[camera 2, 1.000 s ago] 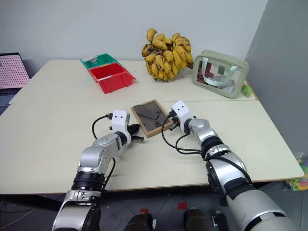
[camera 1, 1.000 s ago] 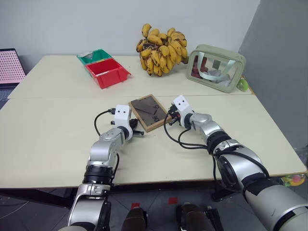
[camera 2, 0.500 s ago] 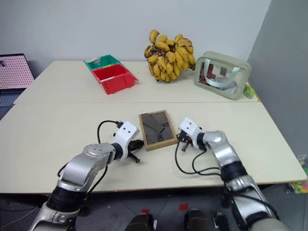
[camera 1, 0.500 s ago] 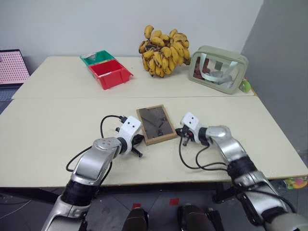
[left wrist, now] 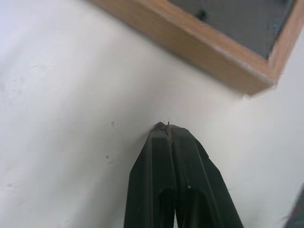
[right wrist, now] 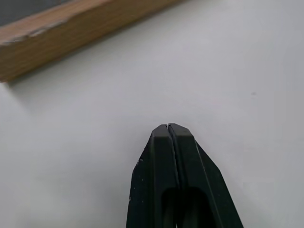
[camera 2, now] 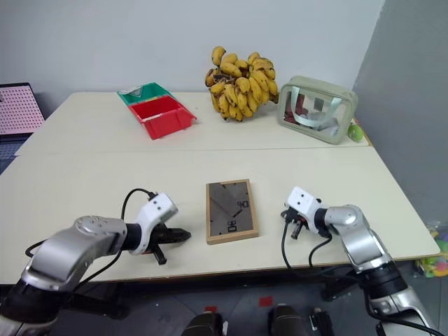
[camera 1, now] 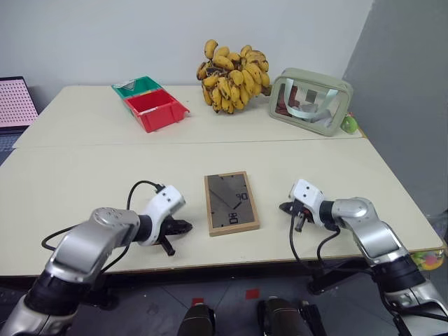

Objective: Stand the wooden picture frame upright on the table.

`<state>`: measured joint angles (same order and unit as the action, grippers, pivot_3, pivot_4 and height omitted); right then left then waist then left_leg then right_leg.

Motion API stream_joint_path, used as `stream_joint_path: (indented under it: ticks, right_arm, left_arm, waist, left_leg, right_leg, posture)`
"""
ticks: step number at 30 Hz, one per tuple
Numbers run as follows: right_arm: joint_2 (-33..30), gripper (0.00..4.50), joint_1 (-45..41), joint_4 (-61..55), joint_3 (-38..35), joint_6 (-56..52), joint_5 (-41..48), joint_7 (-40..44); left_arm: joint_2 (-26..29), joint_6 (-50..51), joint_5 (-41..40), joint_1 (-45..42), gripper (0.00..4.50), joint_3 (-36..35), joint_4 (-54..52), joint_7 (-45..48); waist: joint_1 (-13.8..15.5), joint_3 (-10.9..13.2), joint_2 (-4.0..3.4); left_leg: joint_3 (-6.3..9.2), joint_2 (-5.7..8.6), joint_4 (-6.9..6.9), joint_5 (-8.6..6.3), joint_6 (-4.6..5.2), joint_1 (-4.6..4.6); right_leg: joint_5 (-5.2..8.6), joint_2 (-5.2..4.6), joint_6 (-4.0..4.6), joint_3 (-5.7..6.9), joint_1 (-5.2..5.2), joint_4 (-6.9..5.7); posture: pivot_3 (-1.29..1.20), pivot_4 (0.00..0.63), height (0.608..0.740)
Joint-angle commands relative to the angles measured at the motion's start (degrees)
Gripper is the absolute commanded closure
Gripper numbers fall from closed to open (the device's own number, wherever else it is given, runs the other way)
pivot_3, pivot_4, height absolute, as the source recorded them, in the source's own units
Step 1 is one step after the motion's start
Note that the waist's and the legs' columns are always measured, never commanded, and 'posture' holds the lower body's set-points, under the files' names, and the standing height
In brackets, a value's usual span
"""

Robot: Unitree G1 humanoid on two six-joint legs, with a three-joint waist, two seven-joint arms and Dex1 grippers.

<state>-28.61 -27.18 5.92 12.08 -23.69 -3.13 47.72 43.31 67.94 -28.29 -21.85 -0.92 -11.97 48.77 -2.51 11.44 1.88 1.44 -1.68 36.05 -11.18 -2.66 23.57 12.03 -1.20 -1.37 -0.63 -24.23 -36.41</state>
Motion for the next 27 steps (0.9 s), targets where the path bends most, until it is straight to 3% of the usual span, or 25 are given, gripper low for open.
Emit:
stream_joint_path:
  ticks: [1,8,16,27]
  right_arm:
    - [2.4,4.5,-2.41,4.5,-1.65,3.02,0.53,-3.74]
    - [5.68,4.5,-2.51,4.53,0.24,3.16,0.39,-5.07]
    - [12.07,4.5,-1.63,1.75,4.12,0.42,0.03,-7.14]
    - [19.0,4.5,-3.15,3.01,6.32,-2.47,0.12,-9.74]
  left_arm:
    - [-6.43,21.17,-11.92,-8.18,3.24,-14.49,9.95,2.36]
    - [-7.83,24.55,-17.28,-7.11,1.86,-16.08,18.81,-1.28]
    - [-13.1,20.72,-14.65,-4.9,0.13,-15.83,21.14,-6.35]
    - [-21.49,18.58,-16.03,-2.25,0.05,-13.4,16.9,-10.25]
  waist:
    - [-0.06,0.0,0.05]
    - [-0.39,-0.07,0.21]
    - [-1.03,-0.07,0.21]
    - [-0.6,-0.27,0.15]
  left_leg:
    - [-0.02,0.01,0.02,0.02,0.02,0.04]
    - [0.03,0.13,-0.11,0.01,0.09,0.1]
    - [0.03,-0.1,-0.37,0.01,0.09,-0.48]
    - [0.0,0.07,-0.22,0.01,0.06,-0.67]
  right_leg:
    - [-0.01,0.0,-0.01,0.0,0.03,0.03]
    - [-0.26,0.09,-0.44,-0.22,-0.07,-0.42]
    - [0.0,0.29,0.03,-0.24,0.13,-0.66]
    - [0.01,-0.03,0.03,-0.24,0.46,-0.45]
  posture:
    - [0.0,0.15,0.74]
    - [0.0,0.15,0.74]
    - [0.0,0.15,0.74]
    - [0.0,0.15,0.74]
